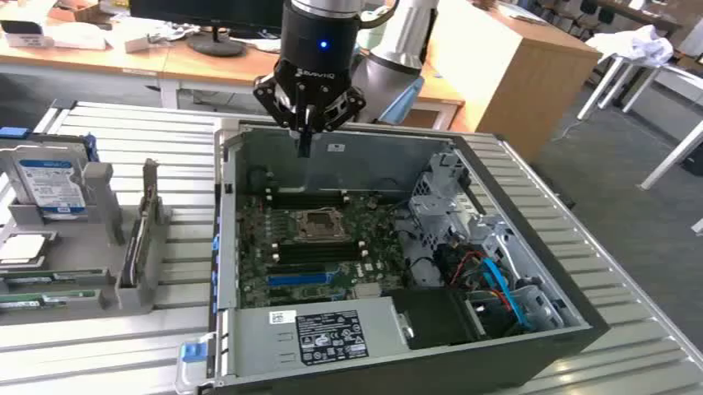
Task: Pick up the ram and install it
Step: 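Reach for the ram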
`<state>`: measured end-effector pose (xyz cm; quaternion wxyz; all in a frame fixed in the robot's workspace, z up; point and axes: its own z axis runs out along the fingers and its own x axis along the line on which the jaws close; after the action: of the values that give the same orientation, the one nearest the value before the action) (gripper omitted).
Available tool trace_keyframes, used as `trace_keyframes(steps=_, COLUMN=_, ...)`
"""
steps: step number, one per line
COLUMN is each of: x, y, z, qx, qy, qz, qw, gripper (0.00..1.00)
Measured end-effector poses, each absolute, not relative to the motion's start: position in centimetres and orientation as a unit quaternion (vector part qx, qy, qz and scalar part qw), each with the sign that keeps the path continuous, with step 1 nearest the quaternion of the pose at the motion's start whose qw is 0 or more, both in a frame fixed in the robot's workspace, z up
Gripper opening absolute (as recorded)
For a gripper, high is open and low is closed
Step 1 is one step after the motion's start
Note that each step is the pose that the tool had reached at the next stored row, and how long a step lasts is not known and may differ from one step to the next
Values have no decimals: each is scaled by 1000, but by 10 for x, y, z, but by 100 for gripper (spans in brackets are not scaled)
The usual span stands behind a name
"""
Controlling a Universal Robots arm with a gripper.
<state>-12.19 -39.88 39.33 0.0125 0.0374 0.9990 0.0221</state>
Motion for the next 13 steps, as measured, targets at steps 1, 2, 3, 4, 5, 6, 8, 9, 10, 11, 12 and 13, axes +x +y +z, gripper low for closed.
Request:
trace_keyframes(steps=1, x=-122, y=-399, z=393, qx=37, qy=999, qz=22, qw=12, gripper=11)
trace_keyframes(steps=2, x=-122, y=-399, z=393, qx=37, qy=999, qz=22, qw=12, gripper=11)
trace_keyframes(steps=3, x=-122, y=-399, z=393, qx=37, qy=999, qz=22, qw=12, gripper=11)
trace_keyframes(steps=4, x=-122, y=-399, z=393, qx=37, qy=999, qz=22, qw=12, gripper=11)
trace_keyframes(steps=5, x=-122, y=-399, z=393, qx=37, qy=999, qz=22, qw=12, gripper=11)
trace_keyframes(steps=6, x=-122, y=-399, z=393, qx=37, qy=999, qz=22, qw=12, gripper=11)
trace_keyframes(steps=8, x=-122, y=-399, z=393, qx=37, qy=999, qz=22, qw=12, gripper=11)
trace_keyframes(steps=9, x=-122, y=-399, z=393, qx=37, qy=999, qz=22, qw=13, gripper=11)
trace_keyframes(steps=10, x=-123, y=-399, z=393, qx=37, qy=999, qz=22, qw=13, gripper=11)
trace_keyframes(steps=11, x=-123, y=-399, z=393, qx=37, qy=999, qz=22, qw=13, gripper=11)
trace_keyframes(steps=12, x=-124, y=-399, z=393, qx=37, qy=999, qz=22, qw=12, gripper=11)
trace_keyframes(steps=13, x=-124, y=-399, z=393, qx=37, qy=999, qz=22, qw=12, gripper=11)
